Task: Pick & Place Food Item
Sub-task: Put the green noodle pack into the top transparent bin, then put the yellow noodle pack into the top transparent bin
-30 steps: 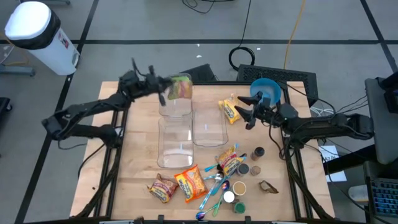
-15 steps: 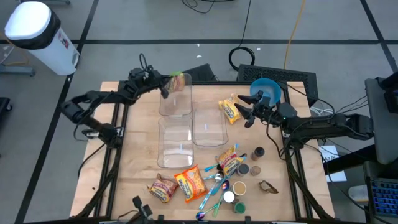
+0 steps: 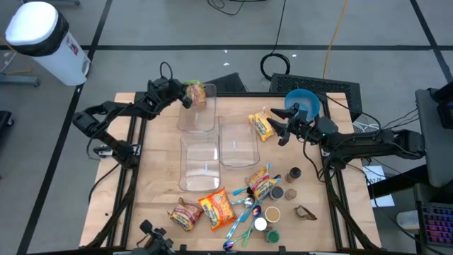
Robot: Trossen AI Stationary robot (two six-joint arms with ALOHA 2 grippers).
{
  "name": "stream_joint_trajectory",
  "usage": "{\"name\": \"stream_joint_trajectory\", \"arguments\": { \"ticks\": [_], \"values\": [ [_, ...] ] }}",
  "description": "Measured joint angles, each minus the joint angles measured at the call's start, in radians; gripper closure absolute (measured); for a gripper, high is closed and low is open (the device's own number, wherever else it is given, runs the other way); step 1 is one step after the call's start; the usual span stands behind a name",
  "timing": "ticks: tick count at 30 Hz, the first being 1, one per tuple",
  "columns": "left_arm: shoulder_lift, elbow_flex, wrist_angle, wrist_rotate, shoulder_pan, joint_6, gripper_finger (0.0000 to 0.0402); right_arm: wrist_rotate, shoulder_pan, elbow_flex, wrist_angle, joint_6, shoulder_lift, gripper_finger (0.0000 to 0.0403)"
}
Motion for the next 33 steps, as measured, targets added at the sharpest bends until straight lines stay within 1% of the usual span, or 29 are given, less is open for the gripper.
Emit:
{"name": "stream_joint_trajectory", "arguments": {
  "ticks": [4,7,10,15,18,20,22,24,27,30,33],
  "values": [
    [0.0,0.0,-0.002,-0.041,-0.011,-0.02,0.0372,0.0,0.0,0.0,0.0,0.0,0.0,0.0192],
    [0.0,0.0,-0.001,-0.075,-0.027,0.002,0.0347,0.0,0.0,0.0,0.0,0.0,0.0,0.0193],
    [0.0,0.0,0.0,-0.12,-0.044,0.005,0.0304,0.0,0.0,0.0,0.0,0.0,0.0,0.0193],
    [0.0,0.0,0.014,-0.263,-0.077,0.003,0.022,0.004,0.0,0.0,-0.018,-0.007,0.0,0.0193],
    [-0.015,0.0,0.014,-0.318,-0.095,-0.002,0.0176,0.072,0.0,0.0,-0.09,-0.032,0.0,0.019],
    [-0.042,0.0,0.015,-0.322,-0.108,-0.013,0.015,0.138,0.0,0.0,-0.15,-0.032,0.0,0.0188],
    [-0.072,0.001,0.01,-0.314,-0.122,-0.026,0.0127,0.182,0.0,0.0,-0.207,-0.018,0.0,0.0186],
    [-0.112,0.001,-0.009,-0.31,-0.134,-0.042,0.0108,0.185,-0.005,0.012,-0.292,0.0,0.0,0.0183],
    [-0.18,0.001,-0.037,-0.302,-0.146,-0.078,0.0085,0.183,-0.027,0.071,-0.488,0.04,0.0,0.0174],
    [-0.235,0.001,-0.085,-0.254,-0.151,-0.134,0.007,0.183,-0.053,0.132,-0.692,0.069,0.019,0.0168],
    [-0.268,0.001,-0.105,-0.196,-0.152,-0.166,0.0065,0.182,-0.079,0.154,-0.753,0.08,0.076,0.0169]
  ]
}}
